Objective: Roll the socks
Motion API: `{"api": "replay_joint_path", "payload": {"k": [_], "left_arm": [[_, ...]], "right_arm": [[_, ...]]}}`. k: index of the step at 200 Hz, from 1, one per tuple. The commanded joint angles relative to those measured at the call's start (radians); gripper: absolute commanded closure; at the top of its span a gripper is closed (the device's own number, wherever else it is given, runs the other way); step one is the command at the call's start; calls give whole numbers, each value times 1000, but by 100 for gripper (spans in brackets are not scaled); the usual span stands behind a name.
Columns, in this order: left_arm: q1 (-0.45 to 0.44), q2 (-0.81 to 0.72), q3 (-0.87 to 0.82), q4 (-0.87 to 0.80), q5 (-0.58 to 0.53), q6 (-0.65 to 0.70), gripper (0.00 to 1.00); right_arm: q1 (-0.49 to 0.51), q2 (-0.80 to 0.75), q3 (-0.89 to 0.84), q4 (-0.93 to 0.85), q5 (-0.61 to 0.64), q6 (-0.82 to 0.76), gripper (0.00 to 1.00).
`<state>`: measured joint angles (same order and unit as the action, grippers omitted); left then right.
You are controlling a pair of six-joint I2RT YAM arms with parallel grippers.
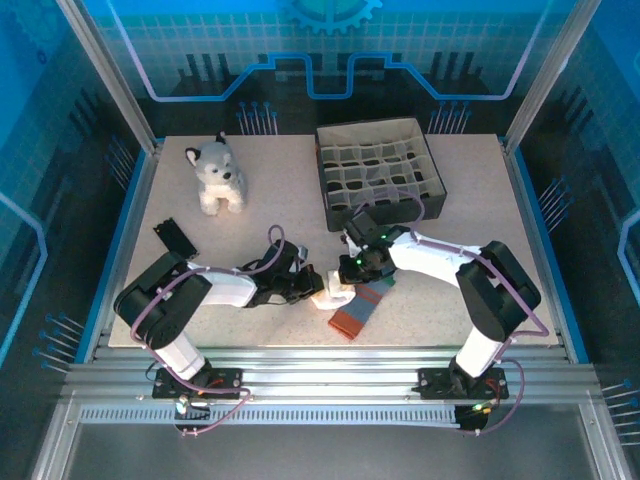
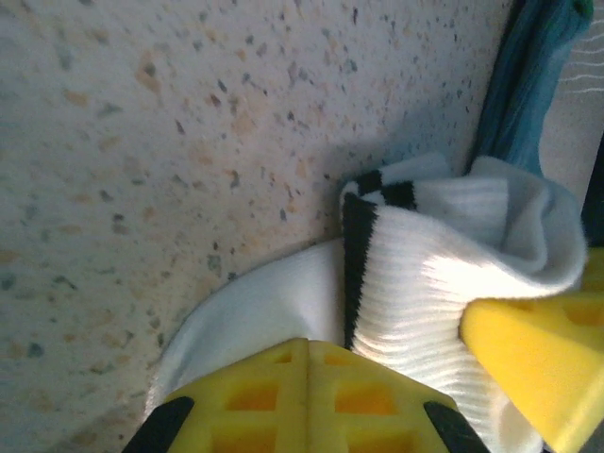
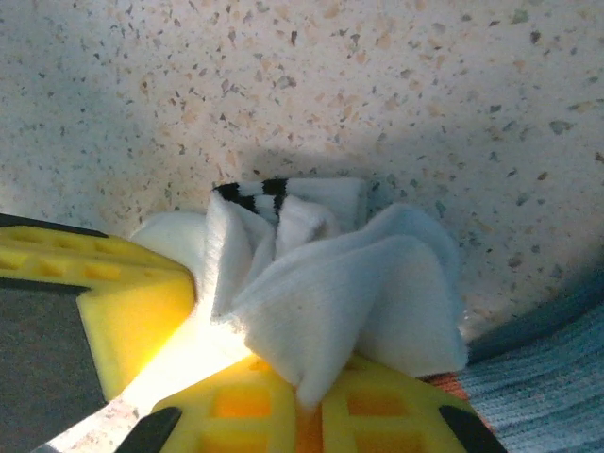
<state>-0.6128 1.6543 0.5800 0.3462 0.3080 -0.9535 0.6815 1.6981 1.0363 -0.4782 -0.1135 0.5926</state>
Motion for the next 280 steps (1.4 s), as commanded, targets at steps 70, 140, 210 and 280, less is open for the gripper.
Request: {"api": "replay_joint_path", "payload": {"k": [70, 140, 210, 280], "left_arm": [[59, -183, -19, -213, 42, 92, 84], [17, -95, -118, 194, 83, -141, 100], [-58, 57, -107, 375, 38, -243, 100], [-42, -135, -171, 206, -25, -194, 100]], "right_arm": [[215, 108, 137, -216, 414, -162, 100], [242, 123, 160, -203, 398, -180, 99], [217, 100, 160, -190, 314, -162, 98], [198, 92, 145, -176, 287, -151, 99]]}}
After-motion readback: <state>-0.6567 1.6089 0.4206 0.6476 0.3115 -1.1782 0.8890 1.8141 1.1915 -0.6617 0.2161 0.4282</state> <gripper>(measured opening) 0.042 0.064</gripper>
